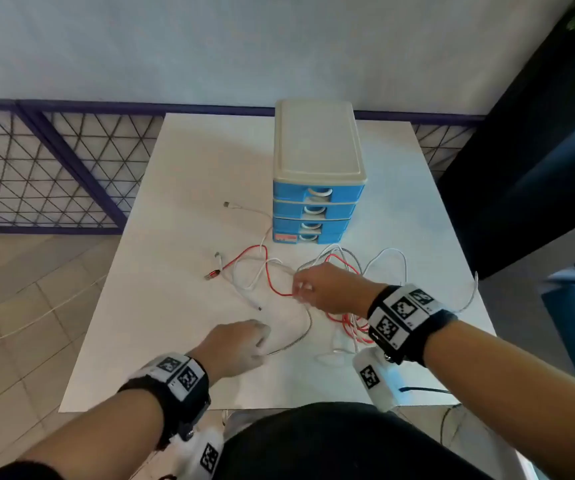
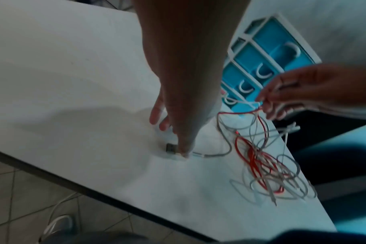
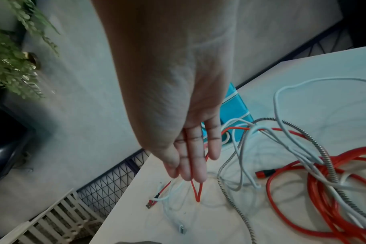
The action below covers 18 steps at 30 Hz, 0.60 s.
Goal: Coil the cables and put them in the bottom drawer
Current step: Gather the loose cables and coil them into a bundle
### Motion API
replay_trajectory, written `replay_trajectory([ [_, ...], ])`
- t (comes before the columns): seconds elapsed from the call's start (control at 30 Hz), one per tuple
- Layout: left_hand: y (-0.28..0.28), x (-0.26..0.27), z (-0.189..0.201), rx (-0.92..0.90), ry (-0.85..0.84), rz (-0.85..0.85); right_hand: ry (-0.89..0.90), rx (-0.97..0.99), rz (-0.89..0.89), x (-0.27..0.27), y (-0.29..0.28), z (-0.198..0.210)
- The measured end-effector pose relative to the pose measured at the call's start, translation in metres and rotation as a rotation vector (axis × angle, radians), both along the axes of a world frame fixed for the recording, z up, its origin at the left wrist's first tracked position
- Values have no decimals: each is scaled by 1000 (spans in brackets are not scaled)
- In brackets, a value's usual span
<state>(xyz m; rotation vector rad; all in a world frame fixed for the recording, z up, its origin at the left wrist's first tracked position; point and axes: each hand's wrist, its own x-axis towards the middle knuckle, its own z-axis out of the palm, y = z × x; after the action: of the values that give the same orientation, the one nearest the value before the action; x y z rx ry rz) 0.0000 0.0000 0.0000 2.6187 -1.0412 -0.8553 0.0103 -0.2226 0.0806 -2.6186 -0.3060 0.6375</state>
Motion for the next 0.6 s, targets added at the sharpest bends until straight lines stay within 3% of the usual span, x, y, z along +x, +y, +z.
replay_trajectory([
  [0.1, -6, -2, -4, 16, -42, -43, 52, 10, -36, 5, 7, -1],
  [0.23, -12, 14, 12, -101, 163, 90, 148, 124, -51, 7, 5, 2],
  [0.43, -47, 60, 99, -617, 315, 412, 238, 449, -162, 11, -4, 24],
  [0.53, -54, 82, 119, -791, 403, 575, 74, 463, -245, 18, -9, 30],
  [0.6, -51, 97, 115, -852, 428, 741, 47, 616, -438, 25, -11, 31],
])
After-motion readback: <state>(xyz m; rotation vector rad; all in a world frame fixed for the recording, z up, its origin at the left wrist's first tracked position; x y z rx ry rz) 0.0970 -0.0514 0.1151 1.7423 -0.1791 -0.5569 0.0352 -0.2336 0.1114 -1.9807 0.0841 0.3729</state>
